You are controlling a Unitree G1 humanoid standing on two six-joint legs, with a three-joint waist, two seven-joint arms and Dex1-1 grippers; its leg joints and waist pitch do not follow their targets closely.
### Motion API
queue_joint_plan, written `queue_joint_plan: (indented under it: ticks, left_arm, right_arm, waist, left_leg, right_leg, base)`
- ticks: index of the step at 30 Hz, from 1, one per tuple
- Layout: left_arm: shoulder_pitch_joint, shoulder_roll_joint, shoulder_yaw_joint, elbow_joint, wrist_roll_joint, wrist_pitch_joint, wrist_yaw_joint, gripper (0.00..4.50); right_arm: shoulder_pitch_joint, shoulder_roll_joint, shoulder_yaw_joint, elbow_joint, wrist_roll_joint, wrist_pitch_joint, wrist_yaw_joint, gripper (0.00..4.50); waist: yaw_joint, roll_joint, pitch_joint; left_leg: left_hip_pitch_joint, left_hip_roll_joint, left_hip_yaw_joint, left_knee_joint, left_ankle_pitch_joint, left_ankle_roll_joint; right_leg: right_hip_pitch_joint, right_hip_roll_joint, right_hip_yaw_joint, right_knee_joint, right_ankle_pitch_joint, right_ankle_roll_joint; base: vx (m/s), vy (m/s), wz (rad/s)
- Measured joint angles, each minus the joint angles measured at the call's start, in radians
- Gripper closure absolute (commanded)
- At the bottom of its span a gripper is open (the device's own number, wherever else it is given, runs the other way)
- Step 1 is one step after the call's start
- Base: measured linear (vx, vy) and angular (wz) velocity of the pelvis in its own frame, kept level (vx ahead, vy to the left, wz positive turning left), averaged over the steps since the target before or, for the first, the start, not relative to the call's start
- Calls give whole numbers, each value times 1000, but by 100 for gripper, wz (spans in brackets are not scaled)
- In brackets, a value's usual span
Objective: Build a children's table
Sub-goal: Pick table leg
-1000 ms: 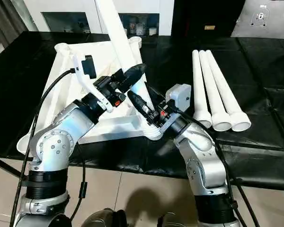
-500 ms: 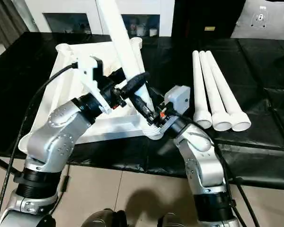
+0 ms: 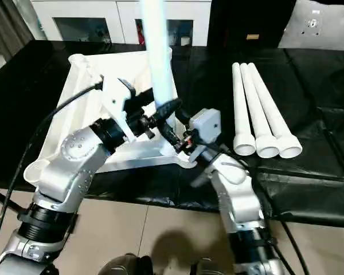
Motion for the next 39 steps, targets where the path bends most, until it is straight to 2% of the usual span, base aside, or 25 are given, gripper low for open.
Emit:
queue_joint_plan:
  ticks: [4,12,16,17,19,21,23,26,29,30,33,34,37,39]
  left_arm:
    - [0,-14,10,0,-16,12,-7,259]
    - [1,-112,109,0,-173,180,53,262]
    - [-19,-143,144,5,-223,224,96,263]
    - [-29,-146,149,6,-226,241,103,263]
    - [-63,-143,159,18,-233,276,119,263]
    - [-93,-140,166,25,-238,294,133,263]
    - [-117,-124,185,26,-241,304,135,263]
    - [-140,-97,234,38,-251,316,144,263]
    - [-148,-87,251,51,-282,353,137,263]
    - [-149,-85,261,55,-295,367,134,263]
    - [-158,-78,288,76,-336,406,131,263]
    - [-167,-78,300,81,-359,426,127,263]
    - [-201,-82,343,87,-456,502,101,263]
    - [-217,-80,365,88,-500,536,87,263]
  right_arm:
    - [-3,5,3,4,-1,-4,0,269]
    - [-4,0,-3,2,11,12,0,269]
    - [-20,0,-10,-6,20,33,-6,269]
    - [-22,-1,-13,-15,32,55,-8,234]
    - [-32,-7,-24,-34,62,104,-5,199]
    - [-40,-19,-31,-56,99,147,14,196]
    - [-39,-42,-42,-95,150,197,50,165]
    - [-35,-86,-40,-156,199,247,112,147]
    - [-35,-121,-51,-195,253,312,140,125]
    - [-38,-125,-65,-197,270,334,138,103]
    - [-53,-141,-122,-196,307,397,105,90]
    - [-71,-152,-146,-194,328,450,75,63]
    - [-135,-202,-220,-193,428,620,14,42]
    - [-144,-232,-244,-203,478,672,22,42]
  waist:
    - [1,0,0]
    - [1,-1,0]
    - [0,-1,0]
    - [1,-1,0]
    - [2,-1,0]
    - [1,-1,0]
    - [2,-1,0]
    - [-1,0,0]
    - [5,0,-1]
    - [6,0,-1]
    - [7,0,0]
    - [6,0,0]
    - [6,-1,0]
    - [5,-1,-1]
  left_leg:
    - [0,0,1,0,1,1]
    - [0,0,3,0,1,2]
    - [0,0,3,0,1,2]
    - [0,0,3,0,1,2]
    - [0,0,3,0,2,3]
    - [-1,0,3,1,2,3]
    - [0,0,3,1,2,3]
    - [0,0,3,1,2,3]
    - [0,0,3,1,2,4]
    - [0,0,3,1,3,4]
    - [-1,0,3,3,3,5]
    - [-1,0,3,4,3,5]
    - [-1,0,3,6,3,5]
    - [0,0,3,6,3,5]
  right_leg:
    - [0,-1,0,0,0,0]
    - [0,-1,0,0,0,0]
    - [0,-1,0,0,1,0]
    - [0,-1,0,0,1,0]
    - [0,-2,0,0,1,0]
    - [0,-2,0,0,1,0]
    - [0,-2,0,0,1,0]
    - [0,-1,0,0,1,0]
    - [0,-2,0,0,1,0]
    - [0,-2,0,0,1,0]
    - [1,-2,0,0,3,-2]
    - [1,-2,0,0,3,-3]
    - [1,-3,-1,0,4,-4]
    - [1,-3,-1,0,4,-4]
  base:
    - [0,0,0]
    - [0,0,0]
    - [0,0,0]
    - [0,0,0]
    - [0,0,0]
    - [0,0,0]
    - [0,0,0]
    - [0,0,0]
    - [0,0,0]
    - [0,0,0]
    - [0,0,0]
    - [0,0,0]
    - [0,0,0]
    - [0,0,0]
